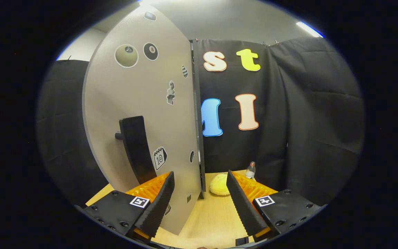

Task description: Open the shoe cabinet door, grab the shoes and put them into the shoe cabinet, then close the shoe cabinet door.

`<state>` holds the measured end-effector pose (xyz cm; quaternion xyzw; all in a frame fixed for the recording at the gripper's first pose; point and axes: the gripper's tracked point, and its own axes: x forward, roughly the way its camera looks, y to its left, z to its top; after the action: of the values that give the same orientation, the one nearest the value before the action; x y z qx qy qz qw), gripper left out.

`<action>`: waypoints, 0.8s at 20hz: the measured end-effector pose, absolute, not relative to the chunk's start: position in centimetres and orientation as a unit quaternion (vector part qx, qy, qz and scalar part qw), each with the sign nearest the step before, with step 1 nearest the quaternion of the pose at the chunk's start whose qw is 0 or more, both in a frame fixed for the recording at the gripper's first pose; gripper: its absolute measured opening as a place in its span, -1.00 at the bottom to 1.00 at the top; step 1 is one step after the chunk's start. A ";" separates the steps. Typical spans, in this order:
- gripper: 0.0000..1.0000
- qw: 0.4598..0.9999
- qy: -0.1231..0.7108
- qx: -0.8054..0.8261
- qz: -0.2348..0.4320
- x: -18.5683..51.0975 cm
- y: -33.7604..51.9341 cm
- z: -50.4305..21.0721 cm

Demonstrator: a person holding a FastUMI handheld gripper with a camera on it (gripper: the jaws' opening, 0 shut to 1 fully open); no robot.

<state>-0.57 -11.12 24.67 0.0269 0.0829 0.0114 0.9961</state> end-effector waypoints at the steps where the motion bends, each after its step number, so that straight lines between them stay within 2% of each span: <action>1: 0.90 0.996 0.081 0.025 0.002 -0.6 -10.3 24.8; 4: 0.90 0.996 0.081 0.023 -0.028 -0.6 -8.0 24.8; 10: 0.92 0.996 0.082 0.011 -0.045 2.1 -3.1 24.7; 16: 0.94 0.996 0.080 0.021 0.018 6.1 4.5 25.2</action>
<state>6.13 4.55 25.16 0.0211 0.0800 0.0177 0.9964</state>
